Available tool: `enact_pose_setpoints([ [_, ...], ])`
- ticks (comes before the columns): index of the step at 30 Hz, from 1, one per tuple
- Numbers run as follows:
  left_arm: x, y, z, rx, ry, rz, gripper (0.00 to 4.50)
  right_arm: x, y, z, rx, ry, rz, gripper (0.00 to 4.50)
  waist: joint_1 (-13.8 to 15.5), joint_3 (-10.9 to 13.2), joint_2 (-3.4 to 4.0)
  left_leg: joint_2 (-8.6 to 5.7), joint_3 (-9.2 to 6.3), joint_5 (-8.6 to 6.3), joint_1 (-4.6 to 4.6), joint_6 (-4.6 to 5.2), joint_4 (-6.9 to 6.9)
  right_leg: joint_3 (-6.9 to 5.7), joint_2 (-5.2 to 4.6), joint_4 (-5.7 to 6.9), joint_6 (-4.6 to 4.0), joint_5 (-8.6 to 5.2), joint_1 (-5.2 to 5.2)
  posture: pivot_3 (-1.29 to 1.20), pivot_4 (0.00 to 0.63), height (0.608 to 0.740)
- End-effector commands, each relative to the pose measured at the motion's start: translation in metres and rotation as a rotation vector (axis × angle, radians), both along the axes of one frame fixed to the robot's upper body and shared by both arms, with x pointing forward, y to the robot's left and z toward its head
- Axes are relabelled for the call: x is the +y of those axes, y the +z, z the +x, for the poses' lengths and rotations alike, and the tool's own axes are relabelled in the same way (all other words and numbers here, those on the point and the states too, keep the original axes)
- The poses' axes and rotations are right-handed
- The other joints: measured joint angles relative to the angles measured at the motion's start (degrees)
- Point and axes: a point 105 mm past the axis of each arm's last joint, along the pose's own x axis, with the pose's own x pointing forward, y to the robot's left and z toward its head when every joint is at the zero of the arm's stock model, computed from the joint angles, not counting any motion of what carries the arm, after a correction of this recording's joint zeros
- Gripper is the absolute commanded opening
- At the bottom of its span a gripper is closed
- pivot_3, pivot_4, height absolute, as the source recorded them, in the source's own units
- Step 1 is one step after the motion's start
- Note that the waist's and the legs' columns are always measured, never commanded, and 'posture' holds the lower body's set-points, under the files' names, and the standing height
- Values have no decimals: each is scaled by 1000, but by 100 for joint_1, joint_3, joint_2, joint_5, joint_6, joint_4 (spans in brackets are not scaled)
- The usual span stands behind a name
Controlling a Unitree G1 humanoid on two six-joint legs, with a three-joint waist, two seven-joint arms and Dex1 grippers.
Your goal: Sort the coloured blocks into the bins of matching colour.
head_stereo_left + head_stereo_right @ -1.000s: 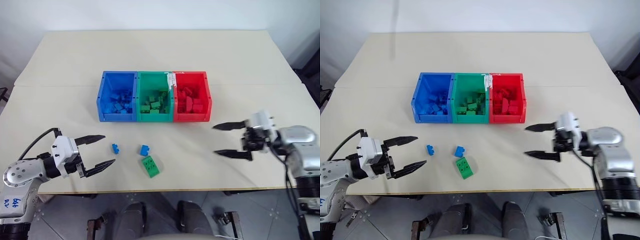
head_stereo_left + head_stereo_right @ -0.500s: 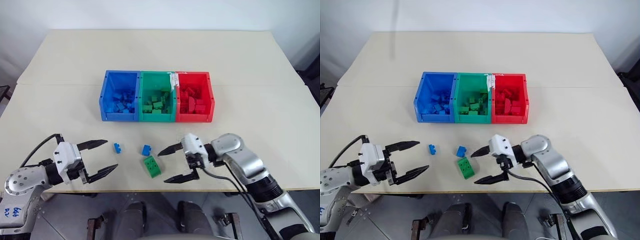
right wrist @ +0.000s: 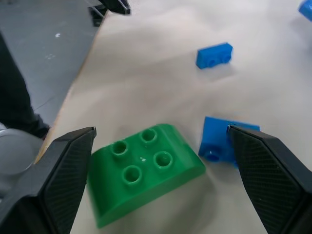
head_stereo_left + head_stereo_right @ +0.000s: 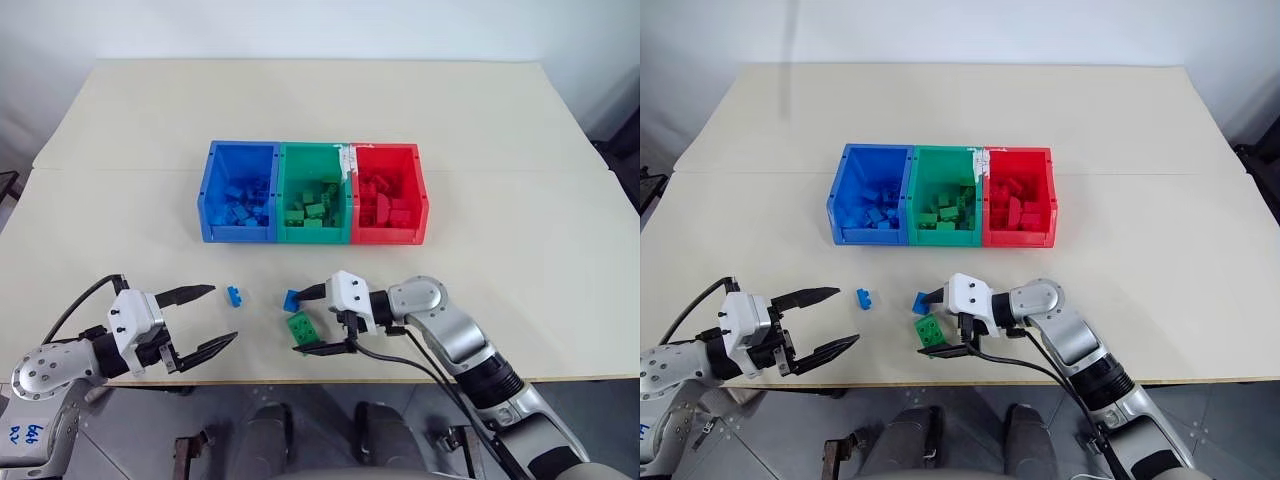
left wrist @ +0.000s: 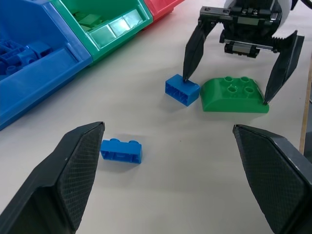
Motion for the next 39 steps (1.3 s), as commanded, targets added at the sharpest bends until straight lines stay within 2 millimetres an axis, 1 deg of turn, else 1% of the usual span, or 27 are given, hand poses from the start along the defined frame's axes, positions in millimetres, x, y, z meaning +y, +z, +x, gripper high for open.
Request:
enact_pose_setpoints([
  [1, -6, 12, -1, -41, -32, -7, 4500, -16, 2, 7, -19, -44, -33, 4490, 4, 0, 0, 0, 0, 0, 0, 0, 0, 0, 0, 0, 0, 0, 0, 0, 150, 740],
  [6, -8, 16, 2, -47, -54, -2, 4500, -40, 3, 16, -29, -102, -75, 4490, 12, -1, -2, -2, 2, -1, 1, 1, 2, 0, -2, -1, 0, 0, 4, 0, 150, 740],
  [8, -8, 17, 3, -48, -56, -3, 4500, -43, 9, 14, -15, -99, -51, 4490, 7, -2, -3, -2, 4, -1, 2, 1, 2, -1, 0, -1, 0, 0, 4, 0, 150, 740],
  [11, -10, 17, 3, -42, -65, -8, 4500, -37, 21, 5, 45, -56, 24, 4490, -2, -1, -3, -1, 6, 0, 1, 1, 0, -1, 0, -1, 0, 0, 3, 0, 150, 740],
  [14, -15, 16, -1, -30, -101, -5, 4500, -36, 21, -3, 80, 0, 18, 4490, -20, -1, -3, 2, 5, 0, 1, 1, -4, 1, 2, -1, 0, 0, -1, 0, 150, 740],
  [16, -18, 16, -4, -22, -135, 2, 4500, -40, 21, -6, 87, 31, 14, 4490, -7, -1, -3, 2, 6, -1, 1, 1, -3, 1, 2, -1, 0, 0, 0, 0, 150, 740],
  [20, -21, 15, -9, -5, -179, 15, 4500, -54, 23, 0, 87, 18, 1, 4490, 16, -1, -3, 0, 5, -2, 0, 3, 2, 0, -1, -3, 0, 0, 3, 0, 150, 740],
  [22, -24, 14, -12, 7, -216, 25, 4500, -63, 28, 2, 88, 18, 5, 4490, 16, -1, -3, -1, 5, -2, 0, 4, 4, 0, -2, -4, 0, 0, 3, 0, 150, 740],
  [26, -37, 4, -20, 37, -341, 65, 4500, -93, 37, 0, 63, 56, 14, 4490, 15, -1, -1, -2, 9, -3, 0, 5, 2, 0, -2, -5, 0, 0, 3, 0, 150, 740],
  [30, -48, -4, -17, 42, -459, 105, 4500, -128, 49, -11, 36, 78, 57, 4490, 44, -1, -2, -3, 10, -3, 0, 6, 2, -4, -1, -8, 0, 0, 11, 0, 150, 740],
  [33, -58, -9, -6, 20, -530, 149, 4500, -158, 49, -19, 31, 46, 22, 4490, 63, -1, -1, -6, 9, -4, 3, 7, 9, -8, -1, -10, 1, 0, 21, 0, 150, 740],
  [34, -63, -8, 1, 3, -547, 155, 4500, -167, 52, -20, 36, 20, 18, 4490, 70, 0, 0, -7, 9, -4, 4, 8, 12, -9, -1, -10, 1, 1, 24, 0, 150, 740],
  [37, -74, -8, 14, -27, -637, 197, 4500, -190, 59, -23, 45, -71, -3, 4490, 77, 0, 0, -8, 9, -4, 4, 9, 22, -10, -1, -7, 3, 1, 27, 0, 150, 740],
  [39, -79, -9, 21, -38, -705, 238, 4500, -202, 60, -27, 63, -118, -28, 4490, 95, 0, 1, -6, 9, -4, 3, 9, 30, -12, 1, -2, 4, 2, 28, 0, 150, 740],
])
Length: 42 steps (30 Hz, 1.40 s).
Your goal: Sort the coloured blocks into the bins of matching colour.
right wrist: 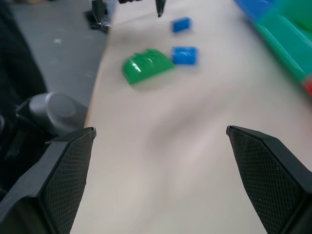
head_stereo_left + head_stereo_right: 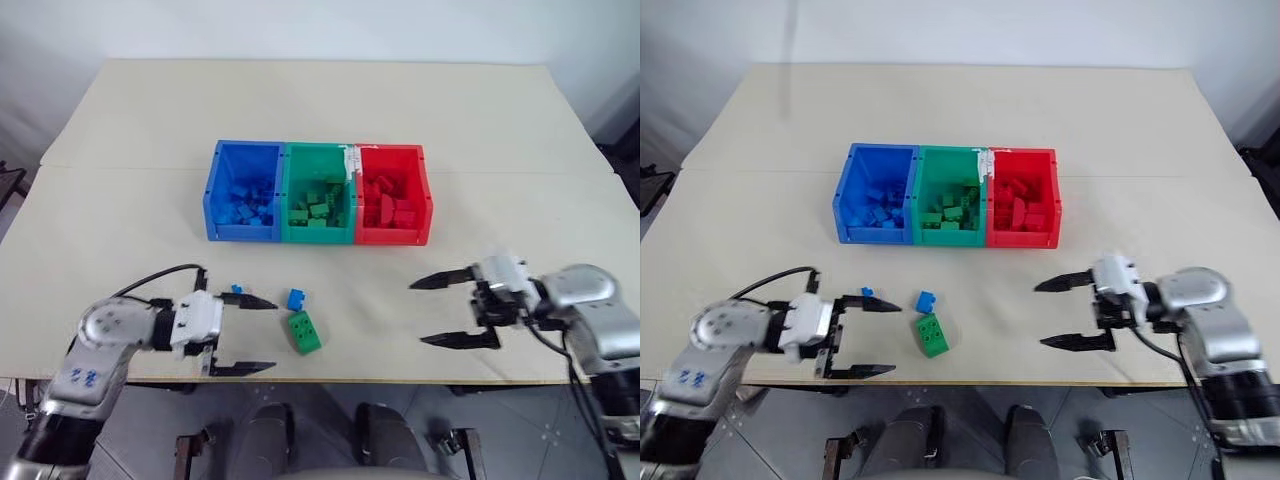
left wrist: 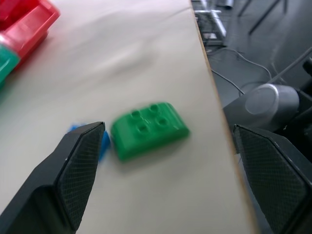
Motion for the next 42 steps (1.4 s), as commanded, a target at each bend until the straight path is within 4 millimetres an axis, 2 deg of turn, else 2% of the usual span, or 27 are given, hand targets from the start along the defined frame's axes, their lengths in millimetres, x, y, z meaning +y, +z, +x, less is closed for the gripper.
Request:
enact_pose_setpoints([
  [1, -6, -3, 7, -37, -122, 71, 4500, -17, 11, -13, 4, -4, -23, 4490, 23, 0, 0, 0, 1, 0, -1, 0, 1, 0, 0, 0, 0, 0, 0, 0, 150, 740],
  [7, -15, -2, 25, -66, -310, 161, 4500, -33, 4, -28, 82, -84, -43, 4490, 70, 0, 0, 0, 6, -3, -4, 6, 24, -2, 2, 0, 2, 1, 4, 0, 150, 740],
  [14, -39, -8, 40, -58, -411, 186, 4500, -42, 15, -39, 71, -165, -15, 4490, 110, 1, -1, -7, 0, -8, -11, 15, 47, -1, -2, -3, 17, 9, 13, 0, 150, 740],
  [19, -37, -19, 36, -8, -447, 236, 4500, -36, 21, -45, 41, -160, 24, 4490, 85, 1, -1, -3, -2, -8, -11, 16, 45, -1, 0, -2, 20, 10, 14, 0, 150, 740],
  [24, -39, -27, 37, 4, -453, 258, 4500, -9, 25, -46, 19, -114, 98, 4490, 90, 1, 0, -5, -2, -7, -8, 15, 52, 0, -3, -6, 20, 10, 17, 0, 150, 740],
  [28, -38, -30, 36, 9, -458, 275, 4500, 3, 25, -44, 9, -94, 127, 4490, 98, 1, -1, -6, -7, -5, -9, 16, 60, 0, -4, -6, 20, 10, 18, 0, 150, 740],
  [31, -35, -30, 34, 2, -465, 296, 3913, 5, 25, -41, 9, -92, 130, 4500, 92, 1, -1, -5, -7, -5, -9, 16, 59, 0, -3, -5, 20, 10, 18, 0, 150, 740],
  [34, -33, -30, 35, -1, -467, 310, 3036, 6, 23, -38, 8, -90, 131, 4500, 90, 1, -1, -5, -7, -5, -9, 16, 56, 0, -3, -5, 20, 10, 17, 0, 150, 740],
  [39, -41, -21, 37, -23, -458, 232, 1574, 11, 20, -33, 1, -86, 143, 4500, 85, 1, -1, -5, -7, -5, -10, 16, 56, 0, -2, -4, 20, 10, 16, 0, 150, 740],
  [42, -44, -12, 39, -50, -438, 175, 1480, 11, 17, -32, 11, -91, 143, 4500, 97, 1, -1, -6, -8, -5, -12, 17, 58, 0, -3, -3, 20, 10, 16, 0, 150, 740],
])
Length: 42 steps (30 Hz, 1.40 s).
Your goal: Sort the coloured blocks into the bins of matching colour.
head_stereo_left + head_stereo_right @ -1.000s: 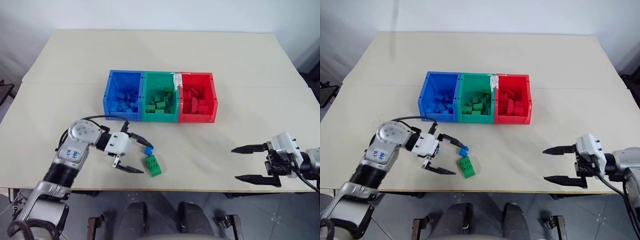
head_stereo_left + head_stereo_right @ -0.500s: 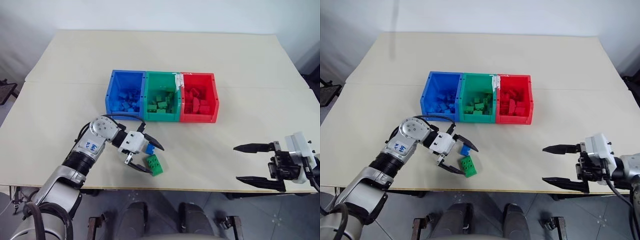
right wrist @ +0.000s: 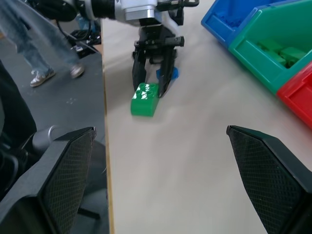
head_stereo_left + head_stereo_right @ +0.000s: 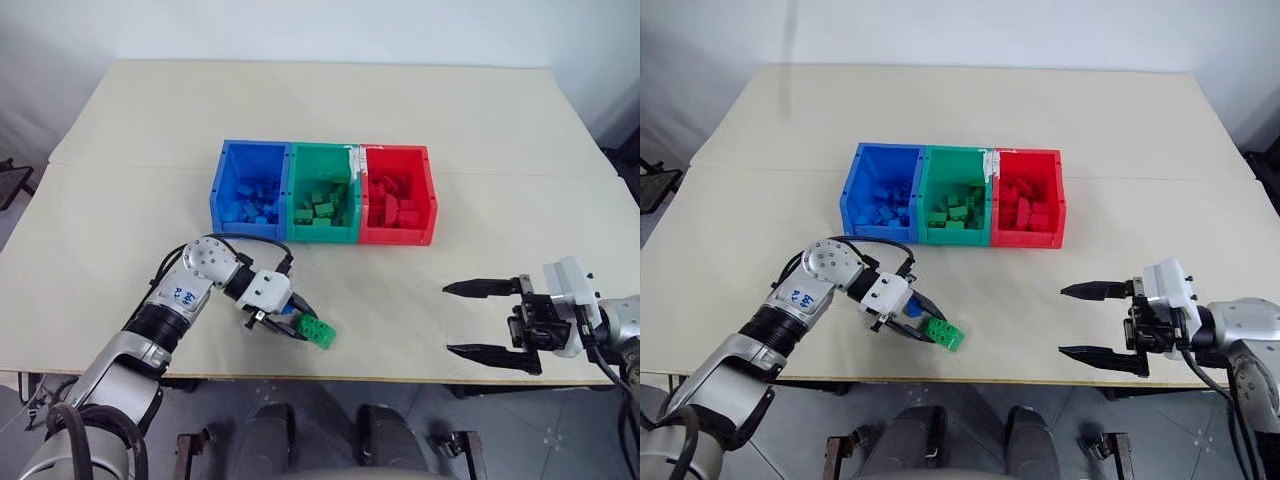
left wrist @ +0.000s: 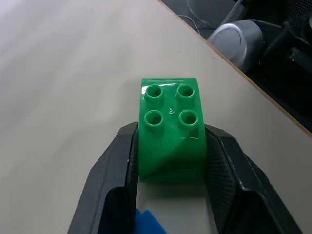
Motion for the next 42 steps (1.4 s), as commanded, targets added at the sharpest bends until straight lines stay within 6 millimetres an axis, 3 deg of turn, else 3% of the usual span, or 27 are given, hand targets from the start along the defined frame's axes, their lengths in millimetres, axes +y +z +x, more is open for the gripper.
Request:
enact_pose_setpoints([
  [1, 2, 16, -5, -4, -56, -62, 1480, 1, 0, 0, -18, 2, 2, 4500, 0, 0, 0, -1, 0, 0, 0, 0, 0, 0, 0, 0, 0, 0, 0, 0, 150, 740],
  [9, 7, 66, 13, 26, 141, -303, 1480, -3, -7, 4, 0, -22, 6, 4500, -9, 0, 0, 0, 0, 0, 0, 0, 0, 0, 1, 9, 0, 0, 0, 0, 150, 740],
  [11, 8, 90, 27, 78, 251, -385, 1480, -4, -8, 6, -7, -36, 8, 4500, -10, 0, 0, 0, 0, 0, 0, 0, 0, 0, 1, 13, 0, 0, 0, 0, 150, 740],
  [15, -4, 126, 76, 48, 535, -492, 1480, -6, -7, 10, -25, -64, 21, 4500, 40, 9, -16, -8, -15, 5, -6, 8, 6, -2, 1, 17, 5, 2, 1, 0, 150, 740],
  [20, -27, 139, 101, -24, 625, -506, 1480, -2, -7, 12, -38, -69, 32, 4500, 16, 9, -16, -16, -8, 6, -7, 9, 0, 3, -2, 9, 16, 8, 3, 0, 150, 740],
  [23, -29, 141, 127, -75, 786, -517, 1480, 1, -6, 12, -52, -71, 43, 4500, -4, 10, -19, -16, -5, 7, -8, 8, -5, 2, -1, 4, 16, 8, 1, 0, 150, 740],
  [29, -22, 133, 135, -92, 835, -483, 1480, 2, -4, 13, -70, -83, 55, 4500, -9, 12, -21, -12, 5, 8, -7, 5, -10, 2, -1, 3, 16, 8, -5, 0, 150, 740],
  [34, -14, 128, 130, -102, 824, -457, 3103, 2, -5, 15, -75, -90, 60, 4500, -3, 12, -21, -13, 4, 8, -8, 5, -7, 2, -2, 4, 16, 8, -5, 0, 150, 740],
  [38, 6, 134, 110, -163, 744, -503, 4327, 2, -3, 20, -96, -86, 64, 4500, -28, 12, -20, -12, 4, 8, -8, 4, -8, 2, -3, 4, 16, 8, -5, 0, 150, 740],
  [40, 16, 134, 98, -156, 705, -521, 4476, 2, -1, 23, -107, -81, 67, 4500, -20, 12, -20, -9, 4, 8, -7, 1, -9, 2, -1, 4, 16, 8, -6, 0, 150, 740],
  [42, 43, 130, 76, -141, 664, -514, 4476, 3, 3, 27, -124, -66, 76, 4500, -51, 11, -19, -7, 5, 9, -7, 0, -8, 3, 0, 4, 15, 8, -6, 0, 150, 740],
])
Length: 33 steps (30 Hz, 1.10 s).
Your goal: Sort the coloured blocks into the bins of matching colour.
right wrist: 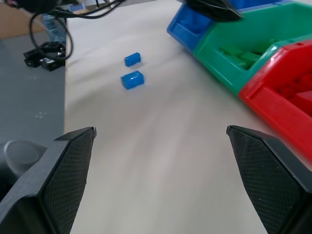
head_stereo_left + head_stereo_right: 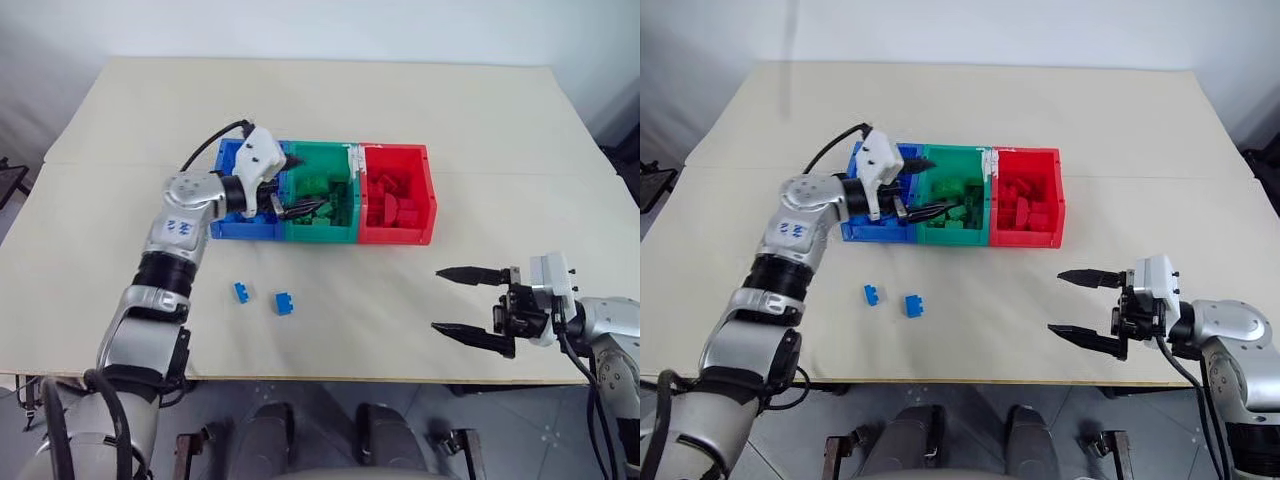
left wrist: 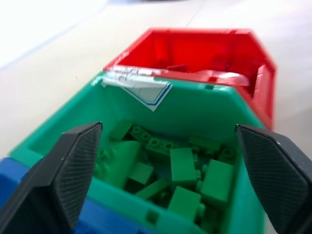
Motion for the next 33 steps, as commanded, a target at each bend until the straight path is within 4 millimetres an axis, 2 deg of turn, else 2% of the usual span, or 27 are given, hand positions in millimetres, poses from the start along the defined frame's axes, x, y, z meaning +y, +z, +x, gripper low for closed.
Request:
enact_pose_setpoints([
  [1, 38, 15, -38, -53, -94, -31, 4476, 2, 10, 6, -56, 28, 22, 4500, -71, 0, 1, 2, 2, -1, 2, -2, -1, 1, 0, -1, 0, 0, 0, 0, 150, 740],
  [3, 58, 9, -58, -69, -113, 1, 4476, 5, 11, 8, -64, 44, 29, 4500, -126, 0, 1, 7, 1, -2, 5, -4, -8, 2, 2, -1, -4, -2, 0, 0, 150, 740],
  [6, 93, -19, -84, -31, -60, 117, 4476, 7, 13, 11, -81, 71, 36, 4500, -132, 0, 2, 10, -1, -4, 5, -5, -8, 0, 1, 0, -7, -4, 0, 0, 150, 740],
  [9, 116, -38, -106, 27, -15, 155, 4476, 10, 16, 11, -89, 99, 43, 4500, -108, 1, 3, 9, 1, -7, 6, -1, -8, 1, -4, -2, -7, -4, 1, 0, 150, 740],
  [15, 165, -65, -133, 139, 176, 151, 4476, 7, 13, 8, -90, 147, 32, 4500, -49, 1, 4, 32, -6, -17, 6, 5, -6, 0, -14, -6, -8, -4, 2, 0, 150, 740],
  [18, 176, -78, -146, 209, 194, 167, 4476, 6, 14, 6, -99, 160, 38, 4500, -52, 2, 5, 36, -3, -20, 9, 4, -9, 1, -13, -7, -10, -5, 1, 0, 150, 740],
  [20, 173, -83, -153, 236, 167, 186, 4476, 5, 14, 6, -100, 158, 40, 4500, -61, 2, 5, 39, -1, -22, 10, 3, -9, 1, -13, -7, -11, -5, 0, 0, 150, 740],
  [22, 164, -79, -151, 216, 151, 170, 4476, 4, 14, 7, -98, 145, 31, 4500, -51, 2, 5, 41, -2, -24, 10, 2, -9, 1, -13, -7, -13, -6, -1, 0, 150, 740],
  [28, 109, -67, -132, 141, -15, 197, 4476, -5, 11, 5, -75, 130, 0, 4500, 19, 2, 6, 33, -1, -24, 11, 1, -8, 0, -20, -12, -15, -5, -1, 0, 150, 740],
  [33, 65, -77, -111, 115, -101, 318, 4476, -23, 13, -3, -57, 103, -34, 4500, 14, 1, 8, 7, 7, -24, 9, 0, -10, 0, -8, 1, -14, -5, -1, 0, 150, 740],
])
